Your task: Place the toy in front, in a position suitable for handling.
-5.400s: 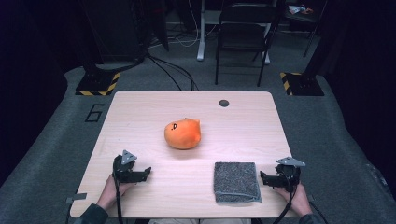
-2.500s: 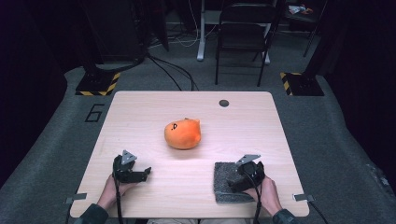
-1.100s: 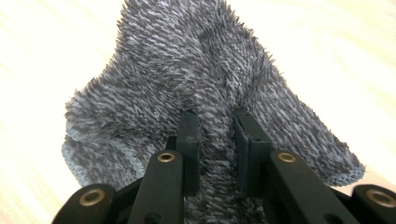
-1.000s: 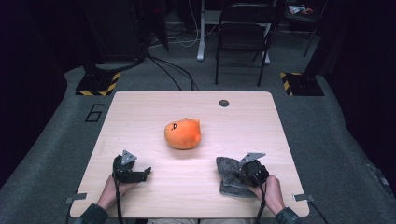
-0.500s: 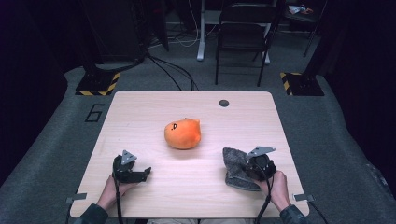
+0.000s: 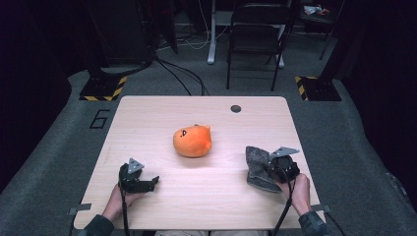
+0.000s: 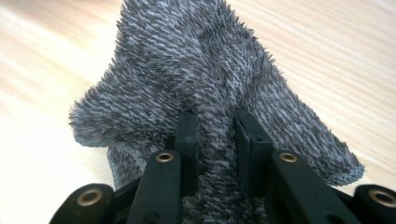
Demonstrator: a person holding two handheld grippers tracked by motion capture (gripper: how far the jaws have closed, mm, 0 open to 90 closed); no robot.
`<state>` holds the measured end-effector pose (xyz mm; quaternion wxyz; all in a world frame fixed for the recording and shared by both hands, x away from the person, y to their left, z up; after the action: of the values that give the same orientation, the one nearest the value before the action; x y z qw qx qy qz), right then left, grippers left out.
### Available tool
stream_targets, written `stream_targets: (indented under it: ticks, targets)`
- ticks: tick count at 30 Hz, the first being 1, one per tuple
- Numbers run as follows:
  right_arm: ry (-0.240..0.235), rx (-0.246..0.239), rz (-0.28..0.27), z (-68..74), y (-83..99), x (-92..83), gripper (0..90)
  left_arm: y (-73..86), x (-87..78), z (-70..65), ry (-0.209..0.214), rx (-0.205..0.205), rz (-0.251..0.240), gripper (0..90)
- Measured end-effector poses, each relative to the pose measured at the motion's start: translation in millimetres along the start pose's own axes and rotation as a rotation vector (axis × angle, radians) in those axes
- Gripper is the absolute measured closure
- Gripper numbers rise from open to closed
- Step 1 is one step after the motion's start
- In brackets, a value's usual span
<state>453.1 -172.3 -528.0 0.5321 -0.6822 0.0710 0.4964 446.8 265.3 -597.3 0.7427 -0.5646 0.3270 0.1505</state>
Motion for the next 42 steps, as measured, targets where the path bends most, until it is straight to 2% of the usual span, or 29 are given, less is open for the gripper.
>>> stream_targets:
  ticks: [2, 9, 17, 20, 24, 27, 30, 33, 35, 37, 39, 42]
  targets:
    - [0.010, 0.025, -0.001, -5.9, -0.7, -0.4, 72.9, 0.0, 0.0, 0.0, 0.000, 0.000, 0.000, 12.2]
    - [0.069, 0.064, 0.007, -30.4, -2.5, 4.2, 72.4, 0.0, 0.0, 0.0, 0.000, 0.000, 0.000, 12.2]
    - [0.113, 0.087, 0.000, -53.7, -8.2, 11.5, 72.2, 0.0, 0.0, 0.0, 0.000, 0.000, 0.000, 12.2]
    - [0.109, 0.106, 0.005, -56.8, -9.8, 14.4, 72.0, 0.2, -0.3, -0.1, -0.002, -0.001, 0.001, 12.2]
    - [0.116, 0.105, 0.000, -61.2, -14.6, 19.0, 71.2, 0.2, -0.3, 0.2, -0.001, 0.000, 0.001, 12.2]
    - [0.112, 0.100, 0.012, -64.4, -14.1, 25.5, 70.8, 0.2, -0.3, 0.2, 0.000, -0.001, 0.002, 12.2]
    - [0.108, 0.123, 0.049, -71.3, -7.5, 38.0, 68.9, 0.2, -0.2, 0.2, 0.001, 0.001, 0.001, 12.1]
    - [0.113, 0.145, 0.062, -74.3, -3.8, 41.9, 60.0, 0.4, -0.4, 0.5, 0.002, 0.004, 0.001, 12.2]
    - [0.107, 0.151, 0.064, -74.8, -2.9, 42.5, 45.0, 0.4, -0.3, 0.6, 0.002, 0.004, 0.001, 12.1]
    - [0.125, 0.168, 0.048, -75.4, -4.3, 40.0, 30.5, 0.7, -0.6, 1.4, 0.010, 0.014, -0.004, 12.2]
    - [0.113, 0.180, 0.033, -72.6, -5.6, 37.3, 23.7, 1.2, -1.0, 4.2, 0.004, 0.017, 0.004, 12.0]
    - [0.096, 0.170, 0.017, -68.8, -7.1, 33.0, 18.0, 1.8, -1.1, 12.9, -0.034, 0.005, 0.031, 11.9]
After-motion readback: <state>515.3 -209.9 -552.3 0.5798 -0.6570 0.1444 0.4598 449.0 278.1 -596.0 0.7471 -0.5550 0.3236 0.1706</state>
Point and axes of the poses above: each handheld gripper's, and its own axes: x roughly forward along the jaws, y roughly out of its underside, z roughly to its left, the point moved 10 cm from there along x, roughly forward along the jaws, and after that the axes turned 12 degrees about -y, right-handed, at the moved point
